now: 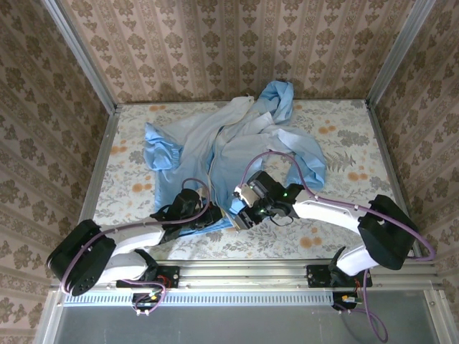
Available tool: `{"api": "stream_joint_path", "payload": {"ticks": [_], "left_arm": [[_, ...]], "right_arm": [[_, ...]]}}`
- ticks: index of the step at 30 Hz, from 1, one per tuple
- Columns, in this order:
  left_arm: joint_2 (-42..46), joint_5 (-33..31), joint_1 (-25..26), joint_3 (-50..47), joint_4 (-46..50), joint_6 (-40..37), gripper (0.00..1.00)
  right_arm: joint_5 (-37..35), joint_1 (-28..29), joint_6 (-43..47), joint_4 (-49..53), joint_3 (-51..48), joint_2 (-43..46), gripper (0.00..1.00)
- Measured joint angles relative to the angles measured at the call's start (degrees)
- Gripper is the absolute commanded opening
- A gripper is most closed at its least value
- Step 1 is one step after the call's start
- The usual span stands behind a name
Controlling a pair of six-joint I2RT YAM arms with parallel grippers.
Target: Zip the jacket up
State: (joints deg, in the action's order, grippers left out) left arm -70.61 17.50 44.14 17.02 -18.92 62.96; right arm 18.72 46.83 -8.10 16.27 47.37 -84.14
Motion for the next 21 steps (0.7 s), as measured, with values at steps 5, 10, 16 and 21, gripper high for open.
{"api": "stream_joint_path", "payload": {"ticks": [5, 10, 16, 21], "left_arm": [[-1.7, 1.0, -0.7, 0.0, -0.3, 0.0, 0.0], [-3.3, 1.9, -0.7, 0.0, -1.3, 0.0, 0.0], [-4.8, 2.4, -0.7, 0.0, -2.3, 0.0, 0.0], [-4.9, 2.5, -0.7, 0.0, -2.4, 0.0, 0.0]], "right_arm": [[-2.5, -0.1, 4.7, 0.2, -0.1, -2.9, 0.61], [-3.8, 0.4, 7.6, 0.2, 0.0, -5.6, 0.62], [-5.9, 2.7, 9.0, 0.2, 0.3, -8.1, 0.62], [-9.3, 4.9, 8.6, 0.8, 2.6, -10.9, 0.62]]}}
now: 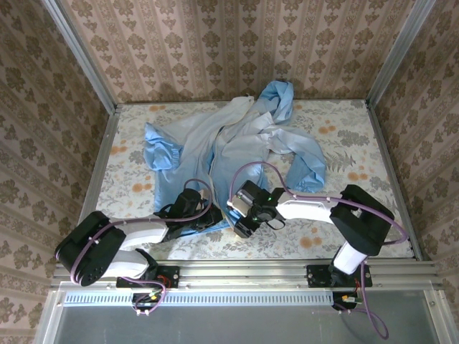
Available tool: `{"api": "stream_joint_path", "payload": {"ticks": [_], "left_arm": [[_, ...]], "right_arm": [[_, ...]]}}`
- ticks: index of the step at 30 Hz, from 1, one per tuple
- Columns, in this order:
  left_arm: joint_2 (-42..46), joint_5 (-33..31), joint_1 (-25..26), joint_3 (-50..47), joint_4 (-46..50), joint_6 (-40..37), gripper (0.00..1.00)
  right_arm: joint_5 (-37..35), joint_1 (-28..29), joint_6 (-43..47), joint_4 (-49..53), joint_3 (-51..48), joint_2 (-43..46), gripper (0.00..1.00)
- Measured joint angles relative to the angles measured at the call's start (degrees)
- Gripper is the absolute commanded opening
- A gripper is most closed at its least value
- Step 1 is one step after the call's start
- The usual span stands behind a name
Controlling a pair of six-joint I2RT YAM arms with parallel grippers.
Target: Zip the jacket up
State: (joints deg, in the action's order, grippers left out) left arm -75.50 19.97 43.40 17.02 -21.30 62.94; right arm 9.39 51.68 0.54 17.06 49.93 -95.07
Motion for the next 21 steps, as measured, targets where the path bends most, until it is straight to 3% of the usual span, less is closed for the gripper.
{"api": "stream_joint_path", "payload": {"ticks": [4, 12, 21], "left_arm": [[-0.4, 0.0, -0.2, 0.0, 0.0, 0.0, 0.0], [-0.4, -0.1, -0.4, 0.0, -0.1, 0.0, 0.0], [4.1, 0.7, -1.4, -0.2, 2.6, -0.5, 0.0]], "right_arm": [[-3.3, 2.6, -2.3, 1.5, 3.5, -3.0, 0.54], [-4.6, 4.0, -6.6, 1.6, 6.3, -5.5, 0.02], [-5.1, 4.4, -9.3, 1.4, 3.3, -0.2, 0.0]]}}
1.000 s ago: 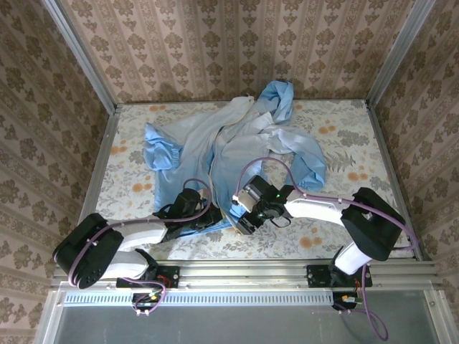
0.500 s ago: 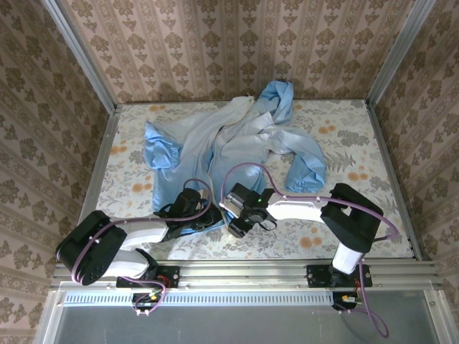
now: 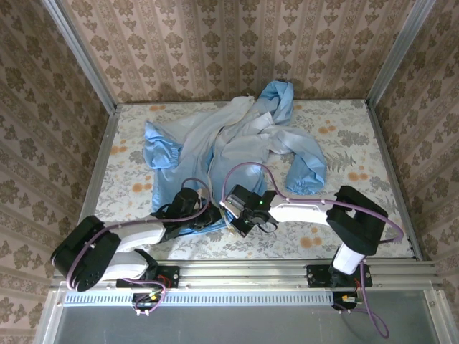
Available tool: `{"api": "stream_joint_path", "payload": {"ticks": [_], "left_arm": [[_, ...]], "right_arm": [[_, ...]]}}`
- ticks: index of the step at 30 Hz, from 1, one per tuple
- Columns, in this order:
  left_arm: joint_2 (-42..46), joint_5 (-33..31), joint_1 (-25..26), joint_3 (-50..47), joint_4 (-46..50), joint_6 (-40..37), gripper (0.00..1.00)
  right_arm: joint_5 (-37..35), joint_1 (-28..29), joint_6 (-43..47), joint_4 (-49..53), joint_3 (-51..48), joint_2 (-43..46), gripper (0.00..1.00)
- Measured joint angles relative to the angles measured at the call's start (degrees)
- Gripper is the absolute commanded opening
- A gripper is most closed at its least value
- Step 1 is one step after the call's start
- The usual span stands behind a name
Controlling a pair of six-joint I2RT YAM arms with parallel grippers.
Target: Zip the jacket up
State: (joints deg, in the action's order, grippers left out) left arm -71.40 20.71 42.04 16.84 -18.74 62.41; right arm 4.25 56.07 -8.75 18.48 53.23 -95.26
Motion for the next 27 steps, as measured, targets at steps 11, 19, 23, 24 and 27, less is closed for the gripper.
{"api": "stream_joint_path", "payload": {"ticks": [11, 19, 23, 24, 27], "left_arm": [[22.9, -0.1, -3.6, 0.0, 11.2, -6.7, 0.0], [30.8, -0.3, -0.7, 0.3, 11.6, -11.3, 0.0], [28.4, -1.4, 2.8, 2.0, 11.7, -13.3, 0.0], [27.7, -1.5, 3.2, 2.5, 11.5, -13.7, 0.0], [26.4, -2.4, 3.4, 2.8, 10.4, -14.1, 0.0]], "right_arm": [[-7.8, 0.1, -0.7, -0.5, -0.6, 15.6, 0.0], [-11.2, 0.0, -0.7, 0.4, 0.8, 17.3, 0.0], [-11.2, 0.0, -0.7, -0.1, 1.2, 17.6, 0.0], [-11.1, 0.0, -0.7, -0.3, 1.2, 17.7, 0.0], [-10.9, 0.0, -0.7, -0.7, 1.2, 18.7, 0.0]]}}
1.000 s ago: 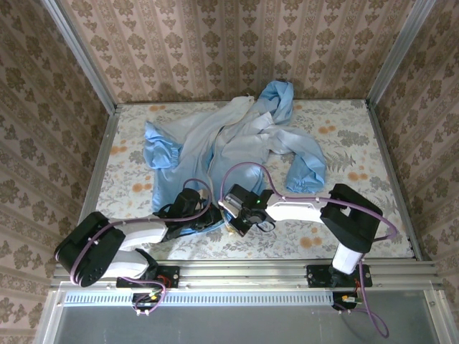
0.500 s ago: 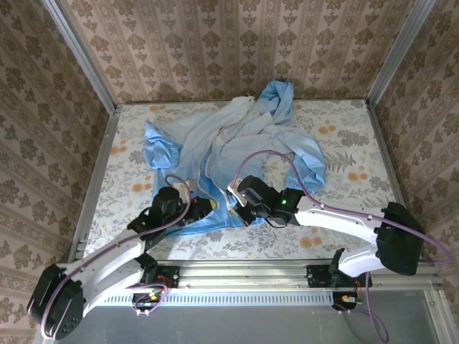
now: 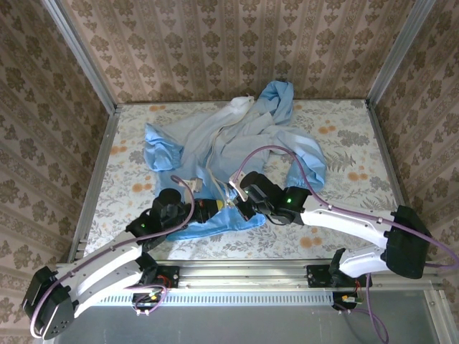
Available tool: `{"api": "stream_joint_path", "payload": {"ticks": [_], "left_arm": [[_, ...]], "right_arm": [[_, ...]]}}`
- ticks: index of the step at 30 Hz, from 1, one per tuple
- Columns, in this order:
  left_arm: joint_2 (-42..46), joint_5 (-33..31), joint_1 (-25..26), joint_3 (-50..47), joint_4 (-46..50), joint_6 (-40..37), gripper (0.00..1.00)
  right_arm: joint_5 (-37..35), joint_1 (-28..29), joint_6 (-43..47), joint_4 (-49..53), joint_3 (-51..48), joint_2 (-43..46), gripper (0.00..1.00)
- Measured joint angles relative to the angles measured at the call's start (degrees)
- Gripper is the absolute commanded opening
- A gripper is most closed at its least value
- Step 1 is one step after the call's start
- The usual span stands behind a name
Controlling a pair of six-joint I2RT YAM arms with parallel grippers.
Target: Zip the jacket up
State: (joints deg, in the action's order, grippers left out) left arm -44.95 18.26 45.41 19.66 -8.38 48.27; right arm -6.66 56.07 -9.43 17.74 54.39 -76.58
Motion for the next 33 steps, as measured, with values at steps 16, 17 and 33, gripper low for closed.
{"api": "stream_joint_path", "payload": {"ticks": [16, 17, 33], "left_arm": [[2.6, -1.9, 0.1, -1.1, -4.9, 0.1, 0.0], [2.9, -2.1, 0.2, -1.4, -4.9, 0.1, 0.0], [5.6, -4.3, 0.4, -2.4, -5.3, 0.1, 0.0]], "right_arm": [[2.5, -1.2, -3.5, -1.3, 0.0, 0.5, 0.0], [2.6, -1.4, -3.9, -1.3, 0.0, 0.5, 0.0], [5.9, -2.1, -5.8, -2.6, 0.5, -0.5, 0.0]]}}
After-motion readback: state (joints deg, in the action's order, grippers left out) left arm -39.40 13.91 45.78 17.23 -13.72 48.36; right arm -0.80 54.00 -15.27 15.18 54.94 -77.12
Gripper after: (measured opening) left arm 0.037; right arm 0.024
